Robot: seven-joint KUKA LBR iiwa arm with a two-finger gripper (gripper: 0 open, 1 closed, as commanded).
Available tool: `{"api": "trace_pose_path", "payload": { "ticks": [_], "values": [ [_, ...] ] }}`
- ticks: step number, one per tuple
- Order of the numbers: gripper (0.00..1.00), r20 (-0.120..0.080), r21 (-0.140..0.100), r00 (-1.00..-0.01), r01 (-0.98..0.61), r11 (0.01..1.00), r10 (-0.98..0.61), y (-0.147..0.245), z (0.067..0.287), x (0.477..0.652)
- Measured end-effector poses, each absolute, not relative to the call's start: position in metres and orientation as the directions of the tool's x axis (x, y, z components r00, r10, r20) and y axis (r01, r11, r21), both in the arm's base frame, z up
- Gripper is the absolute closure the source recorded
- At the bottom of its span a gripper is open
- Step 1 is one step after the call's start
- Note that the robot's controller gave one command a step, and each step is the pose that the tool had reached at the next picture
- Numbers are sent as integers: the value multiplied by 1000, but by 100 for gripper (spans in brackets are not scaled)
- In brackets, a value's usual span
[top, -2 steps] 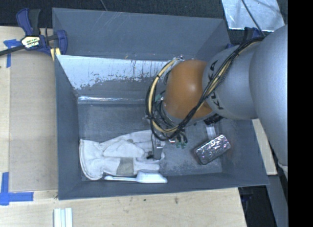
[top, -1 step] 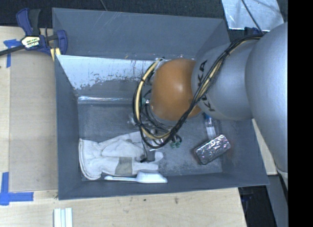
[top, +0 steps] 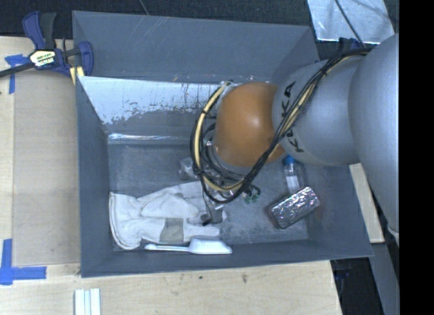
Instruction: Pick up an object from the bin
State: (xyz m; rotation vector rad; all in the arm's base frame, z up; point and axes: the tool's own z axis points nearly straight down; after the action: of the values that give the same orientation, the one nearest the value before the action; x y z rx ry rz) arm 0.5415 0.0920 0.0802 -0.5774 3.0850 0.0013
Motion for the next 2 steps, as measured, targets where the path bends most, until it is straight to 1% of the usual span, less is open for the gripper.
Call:
{"api": "trace_pose_path", "payload": {
  "ticks": [1, 2],
  "values": [
    [100, -9, -6, -873, -488, 873, -488, 136, 74, 515],
    [100, -9, -7, -835, -550, 835, -550, 142, 74, 512]
  ]
}}
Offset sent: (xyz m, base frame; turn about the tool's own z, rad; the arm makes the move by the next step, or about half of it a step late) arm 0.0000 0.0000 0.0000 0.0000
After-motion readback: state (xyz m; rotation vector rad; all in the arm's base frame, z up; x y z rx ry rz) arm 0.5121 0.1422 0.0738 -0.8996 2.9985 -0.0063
